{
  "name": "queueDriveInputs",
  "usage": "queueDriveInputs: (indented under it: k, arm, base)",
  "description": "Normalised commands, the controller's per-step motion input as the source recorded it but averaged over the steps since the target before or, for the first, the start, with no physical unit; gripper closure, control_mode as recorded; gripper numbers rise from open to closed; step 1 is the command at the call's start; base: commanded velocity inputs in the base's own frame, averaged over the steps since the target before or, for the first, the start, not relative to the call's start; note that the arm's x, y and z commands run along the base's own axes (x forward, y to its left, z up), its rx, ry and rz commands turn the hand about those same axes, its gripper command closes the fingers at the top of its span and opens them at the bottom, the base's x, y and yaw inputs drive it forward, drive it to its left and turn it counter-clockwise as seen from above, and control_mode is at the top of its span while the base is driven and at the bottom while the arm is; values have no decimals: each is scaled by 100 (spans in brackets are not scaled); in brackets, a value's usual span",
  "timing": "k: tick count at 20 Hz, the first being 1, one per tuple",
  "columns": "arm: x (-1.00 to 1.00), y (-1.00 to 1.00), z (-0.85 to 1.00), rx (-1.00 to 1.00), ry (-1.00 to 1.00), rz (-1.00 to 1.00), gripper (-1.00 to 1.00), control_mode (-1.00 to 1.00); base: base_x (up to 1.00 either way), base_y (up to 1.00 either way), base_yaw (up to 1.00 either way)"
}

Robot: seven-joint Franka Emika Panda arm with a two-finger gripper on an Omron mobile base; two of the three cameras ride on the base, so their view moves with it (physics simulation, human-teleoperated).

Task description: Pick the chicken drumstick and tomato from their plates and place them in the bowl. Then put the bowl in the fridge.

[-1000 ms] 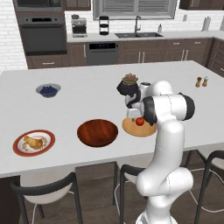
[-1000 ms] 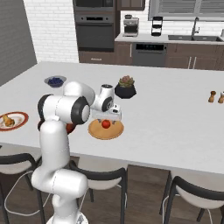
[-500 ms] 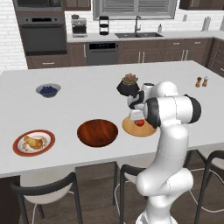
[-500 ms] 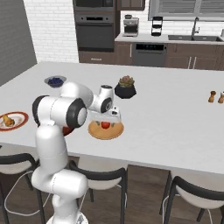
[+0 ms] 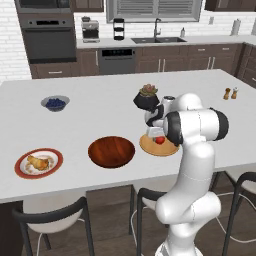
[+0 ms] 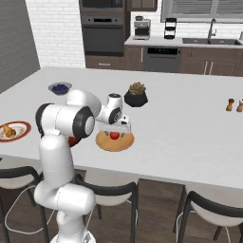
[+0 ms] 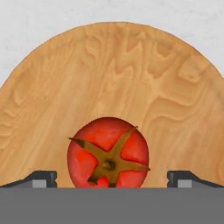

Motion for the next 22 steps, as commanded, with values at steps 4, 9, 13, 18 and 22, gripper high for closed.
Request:
queueDriveInputs:
  k: [4, 9, 13, 18, 22]
  arm:
    - [5, 4, -13, 0, 0, 0, -100, -100]
    - [-7, 2, -23, 0, 2, 0, -100, -100]
    - [-2, 3, -19, 0, 4, 0, 100, -100]
    - [-7, 0, 1, 0, 1, 0, 100, -100]
    - [-24, 12, 43, 0, -1, 0, 100, -100]
  base:
    - [0, 0, 0]
    - [0, 0, 0]
    - [0, 0, 0]
    - [0, 0, 0]
    - [0, 0, 0]
